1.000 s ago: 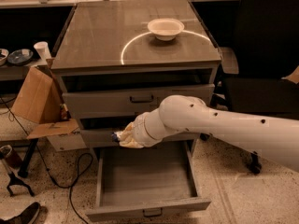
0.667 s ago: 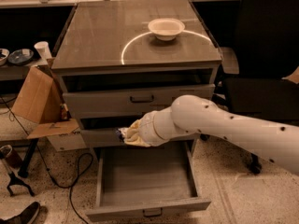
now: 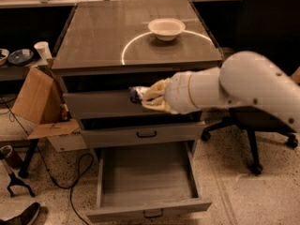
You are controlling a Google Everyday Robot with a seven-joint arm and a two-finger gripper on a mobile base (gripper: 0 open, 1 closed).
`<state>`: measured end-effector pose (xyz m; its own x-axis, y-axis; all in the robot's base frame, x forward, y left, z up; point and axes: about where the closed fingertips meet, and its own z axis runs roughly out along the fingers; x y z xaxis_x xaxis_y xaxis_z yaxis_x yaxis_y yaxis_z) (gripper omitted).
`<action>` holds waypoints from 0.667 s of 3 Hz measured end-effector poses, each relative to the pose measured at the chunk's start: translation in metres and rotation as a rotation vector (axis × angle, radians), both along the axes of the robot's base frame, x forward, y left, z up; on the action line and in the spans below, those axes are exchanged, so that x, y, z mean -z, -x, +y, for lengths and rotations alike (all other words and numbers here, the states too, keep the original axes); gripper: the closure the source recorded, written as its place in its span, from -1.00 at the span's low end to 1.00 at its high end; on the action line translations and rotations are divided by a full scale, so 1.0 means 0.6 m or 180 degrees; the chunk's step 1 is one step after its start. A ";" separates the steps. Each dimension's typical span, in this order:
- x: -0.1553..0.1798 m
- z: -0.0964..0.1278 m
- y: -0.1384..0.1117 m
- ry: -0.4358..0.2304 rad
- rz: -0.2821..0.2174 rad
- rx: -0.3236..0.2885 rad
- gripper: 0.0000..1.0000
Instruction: Pick rxbar blueberry from bottom drawer and place on counter
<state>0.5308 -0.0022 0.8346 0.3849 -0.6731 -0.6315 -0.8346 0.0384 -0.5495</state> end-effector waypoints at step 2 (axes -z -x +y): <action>-0.262 0.095 -0.150 -0.0155 -0.0496 -0.0092 1.00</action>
Offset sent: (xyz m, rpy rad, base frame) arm 0.1363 0.0916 0.2328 0.1013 -0.2261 0.0495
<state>0.6207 0.0548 0.9917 0.4995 -0.6305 -0.5942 -0.7405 0.0454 -0.6706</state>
